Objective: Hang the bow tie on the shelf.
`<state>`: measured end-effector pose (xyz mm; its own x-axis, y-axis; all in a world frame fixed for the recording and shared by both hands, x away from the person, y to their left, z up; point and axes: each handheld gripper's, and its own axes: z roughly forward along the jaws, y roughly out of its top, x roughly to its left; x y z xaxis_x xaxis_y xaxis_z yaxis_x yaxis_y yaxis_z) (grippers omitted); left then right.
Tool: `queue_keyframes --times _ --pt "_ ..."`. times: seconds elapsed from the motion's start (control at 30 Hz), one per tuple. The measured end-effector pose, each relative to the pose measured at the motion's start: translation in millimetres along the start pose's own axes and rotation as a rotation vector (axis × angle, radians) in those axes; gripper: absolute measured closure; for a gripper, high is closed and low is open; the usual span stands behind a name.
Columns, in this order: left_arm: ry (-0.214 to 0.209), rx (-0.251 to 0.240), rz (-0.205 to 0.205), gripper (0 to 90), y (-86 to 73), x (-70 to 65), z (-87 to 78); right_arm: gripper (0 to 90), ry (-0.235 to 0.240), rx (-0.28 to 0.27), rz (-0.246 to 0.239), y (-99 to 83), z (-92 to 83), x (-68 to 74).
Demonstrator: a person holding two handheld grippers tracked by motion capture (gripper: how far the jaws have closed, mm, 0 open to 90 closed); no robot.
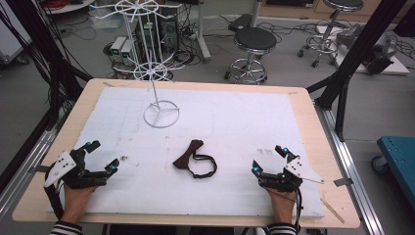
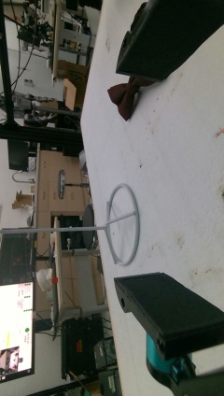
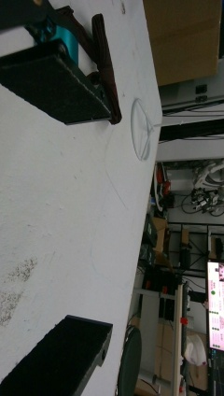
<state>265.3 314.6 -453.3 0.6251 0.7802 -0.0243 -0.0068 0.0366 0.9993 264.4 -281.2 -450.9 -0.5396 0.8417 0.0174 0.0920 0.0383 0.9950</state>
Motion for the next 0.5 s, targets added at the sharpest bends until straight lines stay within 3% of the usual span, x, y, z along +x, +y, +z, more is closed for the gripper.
queue_keyframes --times 0.1,0.27,0.5 --pt "-0.011 0.021 0.008 1.7 2.2 0.6 0.0 0.7 -0.001 0.001 0.001 0.0 -0.1 0.0" --pt "-0.06 0.051 0.015 1.7 20.7 0.4 3.8 0.7 0.0 0.0 0.001 -0.1 0.0 -0.1" --pt "-0.115 0.132 0.065 1.7 47.0 -4.1 16.8 0.7 0.0 0.0 0.0 0.0 0.1 -0.1"
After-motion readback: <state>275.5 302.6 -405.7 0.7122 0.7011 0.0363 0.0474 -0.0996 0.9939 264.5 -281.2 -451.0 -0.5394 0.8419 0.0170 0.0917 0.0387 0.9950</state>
